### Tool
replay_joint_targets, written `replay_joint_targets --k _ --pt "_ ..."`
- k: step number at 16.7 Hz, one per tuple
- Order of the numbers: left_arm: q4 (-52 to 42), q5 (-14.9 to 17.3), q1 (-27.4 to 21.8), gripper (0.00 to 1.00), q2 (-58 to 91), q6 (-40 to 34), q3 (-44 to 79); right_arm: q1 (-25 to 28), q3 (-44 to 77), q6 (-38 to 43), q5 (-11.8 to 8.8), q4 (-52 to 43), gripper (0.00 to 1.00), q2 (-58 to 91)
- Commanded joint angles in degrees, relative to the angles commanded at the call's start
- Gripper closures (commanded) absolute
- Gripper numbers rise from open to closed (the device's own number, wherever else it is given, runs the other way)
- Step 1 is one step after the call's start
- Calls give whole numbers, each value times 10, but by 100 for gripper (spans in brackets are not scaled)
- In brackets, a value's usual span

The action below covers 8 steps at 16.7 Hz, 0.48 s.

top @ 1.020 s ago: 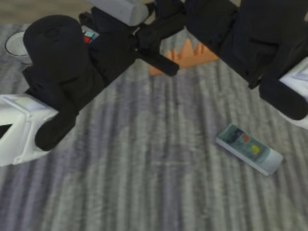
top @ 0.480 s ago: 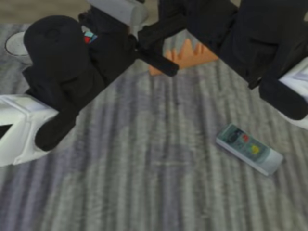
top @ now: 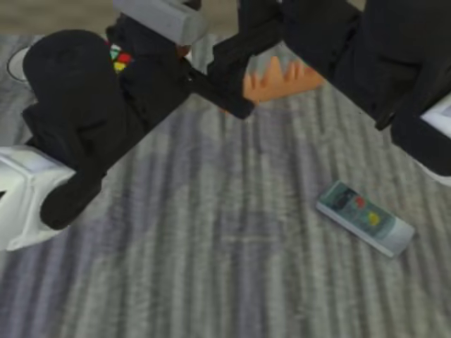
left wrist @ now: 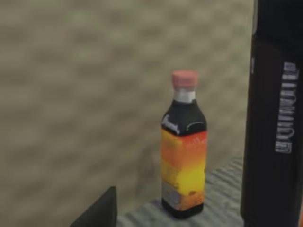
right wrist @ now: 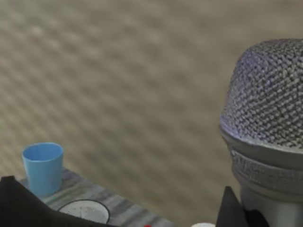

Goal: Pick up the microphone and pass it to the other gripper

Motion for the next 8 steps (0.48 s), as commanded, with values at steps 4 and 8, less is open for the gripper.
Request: replay_joint_targets --k 4,8 --pt "-16 9 18 0 -96 -1 -74 -33 -34 2 -39 -2 100 -37" --pt "-23 16 26 0 -143 -1 -117 -54 -54 1 -59 -3 100 -59"
